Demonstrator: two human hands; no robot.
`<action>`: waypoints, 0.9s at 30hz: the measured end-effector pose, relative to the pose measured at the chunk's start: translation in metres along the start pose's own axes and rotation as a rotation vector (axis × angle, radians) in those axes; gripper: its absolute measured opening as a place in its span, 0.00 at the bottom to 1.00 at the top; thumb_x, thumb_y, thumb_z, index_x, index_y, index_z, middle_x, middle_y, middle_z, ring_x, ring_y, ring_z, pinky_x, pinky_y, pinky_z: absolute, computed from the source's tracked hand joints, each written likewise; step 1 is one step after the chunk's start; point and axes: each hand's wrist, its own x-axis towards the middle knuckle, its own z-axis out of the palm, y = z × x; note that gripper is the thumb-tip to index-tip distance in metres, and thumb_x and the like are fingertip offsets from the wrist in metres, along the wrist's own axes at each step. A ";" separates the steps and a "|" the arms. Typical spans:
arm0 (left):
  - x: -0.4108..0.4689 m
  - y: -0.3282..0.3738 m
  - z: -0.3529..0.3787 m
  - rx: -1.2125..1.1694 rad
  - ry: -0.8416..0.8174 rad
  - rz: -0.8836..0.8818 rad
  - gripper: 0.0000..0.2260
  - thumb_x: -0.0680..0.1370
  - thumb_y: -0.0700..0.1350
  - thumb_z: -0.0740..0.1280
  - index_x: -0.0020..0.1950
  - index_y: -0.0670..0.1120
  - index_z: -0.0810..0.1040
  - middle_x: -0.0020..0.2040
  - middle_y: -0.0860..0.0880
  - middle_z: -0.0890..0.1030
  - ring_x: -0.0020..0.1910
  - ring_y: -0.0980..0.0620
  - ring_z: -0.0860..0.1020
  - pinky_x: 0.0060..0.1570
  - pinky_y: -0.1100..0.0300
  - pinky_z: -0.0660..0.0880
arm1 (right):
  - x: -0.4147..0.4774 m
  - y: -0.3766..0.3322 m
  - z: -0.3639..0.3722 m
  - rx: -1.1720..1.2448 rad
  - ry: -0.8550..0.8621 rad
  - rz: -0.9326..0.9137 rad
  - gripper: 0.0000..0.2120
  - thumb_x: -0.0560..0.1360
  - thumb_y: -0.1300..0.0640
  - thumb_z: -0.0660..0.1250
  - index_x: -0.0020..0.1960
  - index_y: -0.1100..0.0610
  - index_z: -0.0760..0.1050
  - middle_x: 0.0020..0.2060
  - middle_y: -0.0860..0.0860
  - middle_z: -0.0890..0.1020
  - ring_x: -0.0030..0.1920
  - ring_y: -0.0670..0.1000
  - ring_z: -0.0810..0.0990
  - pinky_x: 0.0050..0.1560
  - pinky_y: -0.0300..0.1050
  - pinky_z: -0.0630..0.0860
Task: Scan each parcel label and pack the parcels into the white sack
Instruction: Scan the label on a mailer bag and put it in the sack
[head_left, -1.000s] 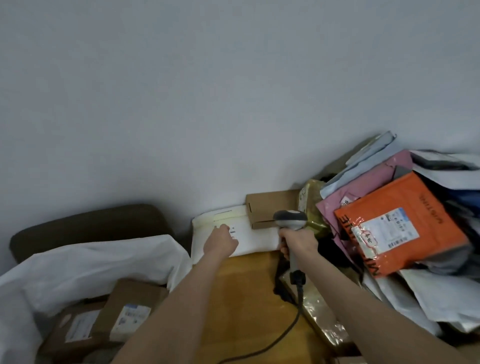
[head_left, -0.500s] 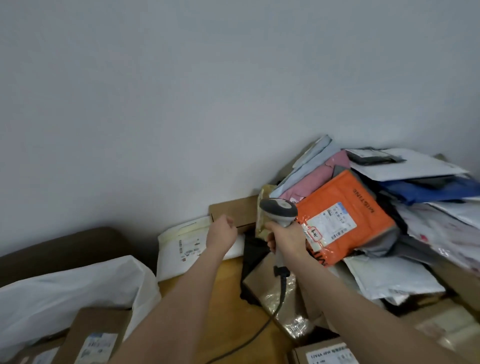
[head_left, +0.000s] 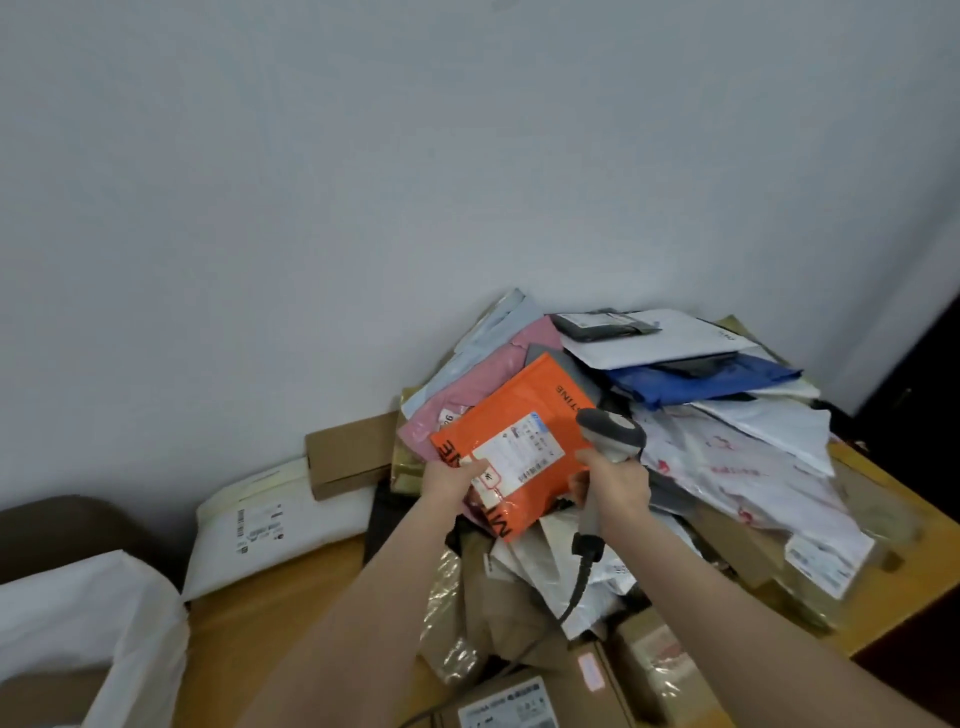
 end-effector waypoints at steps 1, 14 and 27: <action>-0.002 -0.003 0.006 -0.019 0.055 -0.014 0.17 0.73 0.38 0.73 0.60 0.38 0.75 0.56 0.39 0.80 0.53 0.41 0.79 0.43 0.55 0.75 | 0.003 0.002 -0.007 0.036 -0.032 0.021 0.08 0.70 0.60 0.71 0.36 0.63 0.76 0.26 0.56 0.81 0.28 0.55 0.79 0.41 0.51 0.80; -0.078 0.008 -0.027 -0.244 -0.097 -0.010 0.10 0.75 0.38 0.70 0.55 0.41 0.77 0.43 0.44 0.85 0.39 0.48 0.85 0.33 0.59 0.80 | -0.009 0.006 -0.008 0.130 -0.160 0.028 0.15 0.70 0.62 0.74 0.53 0.60 0.73 0.47 0.56 0.81 0.48 0.57 0.81 0.51 0.54 0.79; -0.112 0.019 -0.139 0.145 0.037 0.027 0.15 0.72 0.47 0.74 0.56 0.47 0.79 0.54 0.46 0.82 0.52 0.47 0.79 0.43 0.55 0.76 | -0.067 0.003 0.014 -0.223 -0.400 -0.263 0.09 0.71 0.70 0.67 0.41 0.58 0.72 0.39 0.58 0.81 0.40 0.56 0.80 0.37 0.46 0.75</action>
